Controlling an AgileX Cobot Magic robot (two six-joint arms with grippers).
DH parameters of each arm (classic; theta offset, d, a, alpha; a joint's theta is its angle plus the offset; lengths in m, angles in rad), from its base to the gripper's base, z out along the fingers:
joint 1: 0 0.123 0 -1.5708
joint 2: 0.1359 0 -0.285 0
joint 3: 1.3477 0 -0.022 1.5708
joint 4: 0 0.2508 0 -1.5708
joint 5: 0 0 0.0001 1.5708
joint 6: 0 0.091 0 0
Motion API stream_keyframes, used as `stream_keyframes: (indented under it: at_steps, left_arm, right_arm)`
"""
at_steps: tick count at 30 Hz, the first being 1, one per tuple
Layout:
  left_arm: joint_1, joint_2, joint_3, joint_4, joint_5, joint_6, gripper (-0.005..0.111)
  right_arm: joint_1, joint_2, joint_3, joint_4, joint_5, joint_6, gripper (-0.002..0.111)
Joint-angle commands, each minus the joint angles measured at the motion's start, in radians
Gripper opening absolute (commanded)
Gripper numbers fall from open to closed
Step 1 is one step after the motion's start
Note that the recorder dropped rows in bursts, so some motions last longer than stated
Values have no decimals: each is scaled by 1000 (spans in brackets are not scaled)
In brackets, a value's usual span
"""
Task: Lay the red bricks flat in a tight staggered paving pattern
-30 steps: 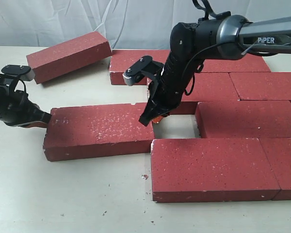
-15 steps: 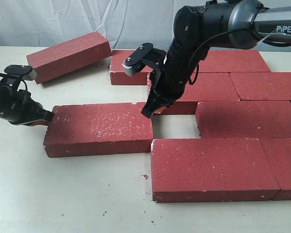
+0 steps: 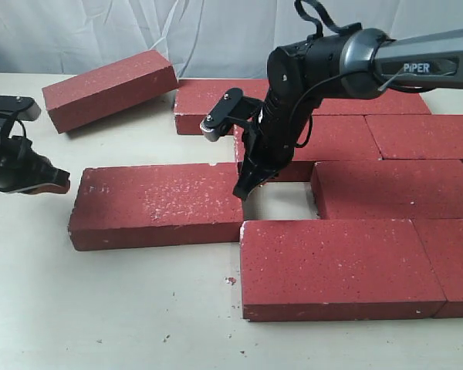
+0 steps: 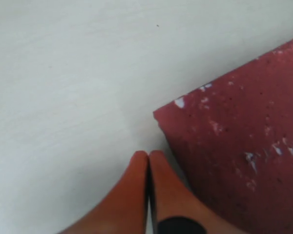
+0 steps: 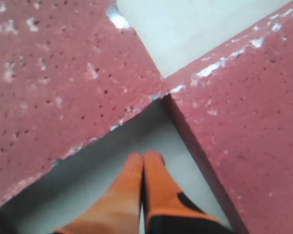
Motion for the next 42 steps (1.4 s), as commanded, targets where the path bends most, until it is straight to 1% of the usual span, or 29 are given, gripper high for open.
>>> stream_keyframes:
  at_steps: [1,5,9,12,19,27,30,32,37,42]
  left_arm:
    - [16,-11,1,8,13,-26,0]
    - [-4,-11,1,12,67,-29,0]
    - [-34,-9,1,17,68,-29,0]
    - [-45,-9,1,28,63,-26,0]
    - [-45,9,1,28,54,-26,0]
    - [-45,9,1,24,-9,-26,0]
    - [-45,7,1,-14,-28,-26,0]
    - [-45,7,1,-14,-23,-26,0]
    - [-45,7,1,-14,45,-11,0]
    - [-45,7,1,-14,49,-11,0]
  right_arm:
    - [-1,8,-4,-11,-57,3,-1]
    - [-1,17,-4,20,-67,3,-1]
    - [1,15,-4,58,-60,3,-1]
    - [1,15,-4,51,-41,3,-1]
    - [1,15,-4,82,-3,1,-1]
    - [1,15,-4,106,42,-8,-1]
    - [1,11,-4,106,59,-10,-1]
    - [1,11,-4,117,59,-10,-1]
    - [1,11,-4,129,67,-15,-1]
    - [1,11,-4,148,87,-34,-1]
